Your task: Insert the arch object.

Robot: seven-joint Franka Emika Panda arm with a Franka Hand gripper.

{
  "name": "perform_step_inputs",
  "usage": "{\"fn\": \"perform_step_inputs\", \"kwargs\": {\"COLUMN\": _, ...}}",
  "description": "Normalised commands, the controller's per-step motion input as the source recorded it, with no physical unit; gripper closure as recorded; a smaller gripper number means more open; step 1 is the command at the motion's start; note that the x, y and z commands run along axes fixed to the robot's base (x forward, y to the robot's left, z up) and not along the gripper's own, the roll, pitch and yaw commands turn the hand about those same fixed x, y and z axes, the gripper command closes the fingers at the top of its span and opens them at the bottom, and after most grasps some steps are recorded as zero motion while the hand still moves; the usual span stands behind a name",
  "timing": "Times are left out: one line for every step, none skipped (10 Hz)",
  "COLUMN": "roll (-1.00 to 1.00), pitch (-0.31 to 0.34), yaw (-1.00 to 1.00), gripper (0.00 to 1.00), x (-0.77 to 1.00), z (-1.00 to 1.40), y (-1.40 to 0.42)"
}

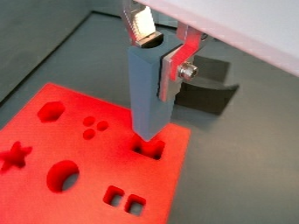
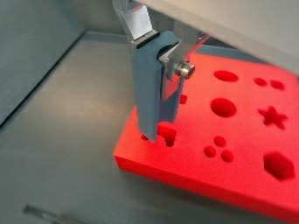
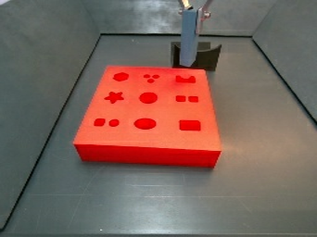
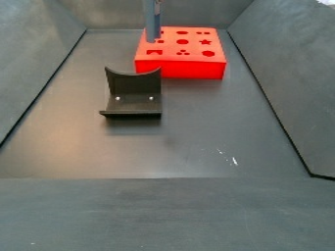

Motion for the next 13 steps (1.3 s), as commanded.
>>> {"fn": "perform_step_inputs", "kwargs": {"roll": 0.0, "pitch": -0.024, "yaw": -1.0, "gripper": 1.0, "x": 0.0, "z": -0.1, "y": 0.0}}
{"fn": "perform_step_inputs", "kwargs": {"roll": 0.05, "pitch": -0.003, "yaw": -1.0, "gripper": 1.0, "x": 0.0, "z": -0.25, "y": 0.0}}
{"fn": "perform_step_inputs", "kwargs": {"roll": 0.13, "pitch": 0.0, "yaw": -1.0, "gripper": 1.0, "x": 0.0, "z": -0.28, "y": 0.0}}
{"fn": "perform_step_inputs", "kwargs": {"roll": 0.15, "pitch": 0.0, "yaw": -1.0, "gripper": 1.0, "x": -0.04, "z": -0.25, "y": 0.0}}
{"fn": "perform_step_inputs", "kwargs": {"roll": 0.14, "pitch": 0.023, "yaw": -1.0, "gripper": 1.0, "x": -0.07, "z": -0.19, "y": -0.01}}
{"fn": "perform_step_inputs", "kwargs": {"roll": 0.09, "pitch": 0.0, "yaw": -1.0, "gripper": 1.0, "x": -0.01, "z": 0.0, "y": -0.04}}
{"fn": "perform_step_inputs", "kwargs": {"roll": 0.09, "pitch": 0.0, "yaw": -1.0, "gripper": 1.0, "x": 0.0, "z": 0.0, "y": -0.05}}
{"fn": "perform_step_inputs", "kwargs": {"roll": 0.06, "pitch": 0.0, "yaw": -1.0, "gripper": 1.0, "x": 0.0, "z": 0.0, "y": -0.05}}
{"fn": "perform_step_inputs", "kwargs": {"roll": 0.02, "pitch": 0.0, "yaw": -1.0, "gripper": 1.0, "x": 0.0, "z": 0.0, "y": -0.07}}
{"fn": "perform_step_inputs", "kwargs": {"roll": 0.01, "pitch": 0.0, "yaw": -0.99, "gripper": 1.0, "x": 0.05, "z": 0.02, "y": -0.08}}
{"fn": "perform_step_inputs", "kwargs": {"roll": 0.02, "pitch": 0.0, "yaw": -0.99, "gripper": 1.0, "x": 0.04, "z": 0.01, "y": -0.08}}
{"fn": "perform_step_inputs", "kwargs": {"roll": 0.02, "pitch": 0.0, "yaw": -1.0, "gripper": 1.0, "x": 0.04, "z": 0.0, "y": -0.08}}
{"fn": "perform_step_inputs", "kwargs": {"roll": 0.04, "pitch": 0.0, "yaw": -0.99, "gripper": 1.0, "x": 0.05, "z": 0.0, "y": -0.07}}
